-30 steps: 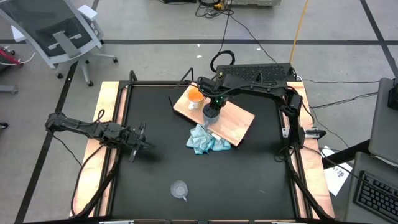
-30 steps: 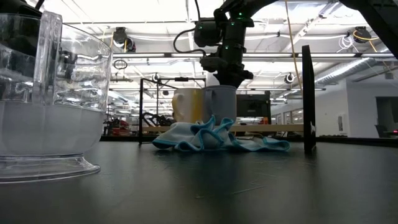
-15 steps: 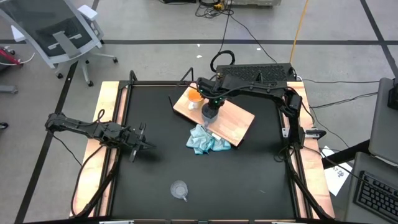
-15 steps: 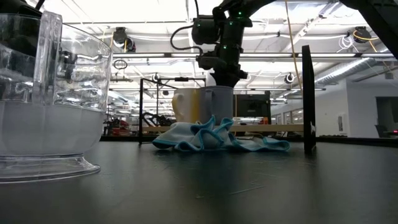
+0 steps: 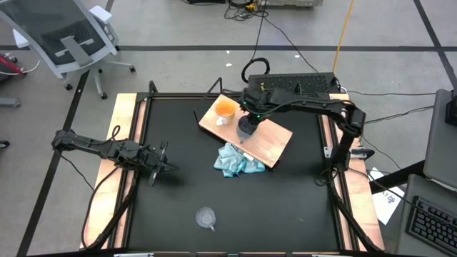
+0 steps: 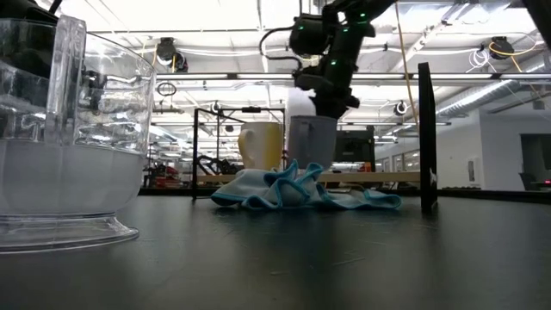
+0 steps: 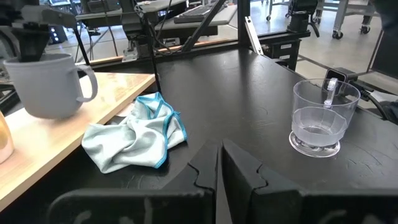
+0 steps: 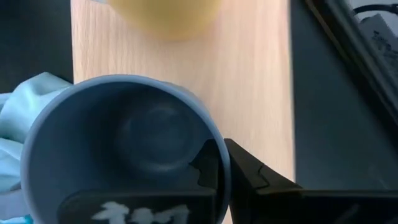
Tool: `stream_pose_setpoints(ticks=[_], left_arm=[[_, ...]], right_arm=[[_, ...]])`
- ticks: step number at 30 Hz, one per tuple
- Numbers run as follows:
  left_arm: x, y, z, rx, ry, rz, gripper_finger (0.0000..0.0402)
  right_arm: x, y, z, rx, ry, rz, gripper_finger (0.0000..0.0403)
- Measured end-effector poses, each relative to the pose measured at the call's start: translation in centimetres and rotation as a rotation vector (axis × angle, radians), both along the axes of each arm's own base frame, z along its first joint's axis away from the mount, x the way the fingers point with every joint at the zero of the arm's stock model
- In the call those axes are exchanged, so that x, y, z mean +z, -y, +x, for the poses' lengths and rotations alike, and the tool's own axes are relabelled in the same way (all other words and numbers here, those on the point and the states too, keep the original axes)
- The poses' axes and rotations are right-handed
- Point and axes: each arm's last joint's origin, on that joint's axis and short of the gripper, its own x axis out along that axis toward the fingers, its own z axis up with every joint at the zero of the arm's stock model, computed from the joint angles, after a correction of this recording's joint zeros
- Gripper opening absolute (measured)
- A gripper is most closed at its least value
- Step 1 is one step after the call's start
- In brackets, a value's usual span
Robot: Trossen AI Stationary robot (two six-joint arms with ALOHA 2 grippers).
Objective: Stack small to large cups/mugs on shelf
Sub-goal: Adjust the position of the gray mug
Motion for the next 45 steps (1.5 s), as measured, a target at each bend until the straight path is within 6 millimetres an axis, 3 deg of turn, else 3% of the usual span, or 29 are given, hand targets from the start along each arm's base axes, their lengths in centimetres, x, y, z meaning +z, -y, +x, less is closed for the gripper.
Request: stream_pose_setpoints(ticks=[8,45], left_arm=[[0.0,0.0,0.0,0.000,0.000,0.000,0.0024],[0.0,0.0,0.0,-0.001,0.002,0.004,0.0024]], right_arm=[[1.0,0.1,-1.8,-0.018,0.018,0.072,0.0000],[0.1,1.2,-2.5,-0.132,-0.045,0.131,0.0000]])
